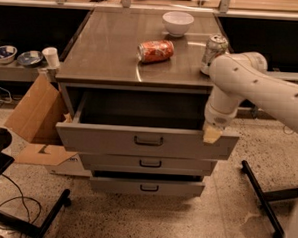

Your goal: Open top drawer

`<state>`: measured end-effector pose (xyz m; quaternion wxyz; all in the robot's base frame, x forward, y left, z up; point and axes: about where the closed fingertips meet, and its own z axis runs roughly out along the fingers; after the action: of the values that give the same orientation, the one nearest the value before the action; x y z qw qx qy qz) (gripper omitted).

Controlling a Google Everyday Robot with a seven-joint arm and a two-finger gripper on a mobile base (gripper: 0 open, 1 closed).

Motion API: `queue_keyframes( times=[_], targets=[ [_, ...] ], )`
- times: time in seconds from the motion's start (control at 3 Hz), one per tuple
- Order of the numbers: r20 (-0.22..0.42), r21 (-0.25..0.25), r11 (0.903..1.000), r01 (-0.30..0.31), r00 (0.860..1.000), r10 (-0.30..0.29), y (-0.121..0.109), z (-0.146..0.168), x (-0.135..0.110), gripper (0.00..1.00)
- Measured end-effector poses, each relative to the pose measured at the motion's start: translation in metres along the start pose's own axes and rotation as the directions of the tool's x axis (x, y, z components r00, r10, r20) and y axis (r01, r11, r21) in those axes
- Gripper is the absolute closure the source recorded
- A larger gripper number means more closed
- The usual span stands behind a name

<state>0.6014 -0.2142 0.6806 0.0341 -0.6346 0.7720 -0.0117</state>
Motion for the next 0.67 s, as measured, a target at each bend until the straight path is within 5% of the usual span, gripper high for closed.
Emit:
queue_keyframes(
  times=[0.67],
  targets=[
    [-0.020, -0.019, 0.9980, -0.060, 0.998, 0.059, 0.034, -0.005, 0.013, 1.00]
  ],
)
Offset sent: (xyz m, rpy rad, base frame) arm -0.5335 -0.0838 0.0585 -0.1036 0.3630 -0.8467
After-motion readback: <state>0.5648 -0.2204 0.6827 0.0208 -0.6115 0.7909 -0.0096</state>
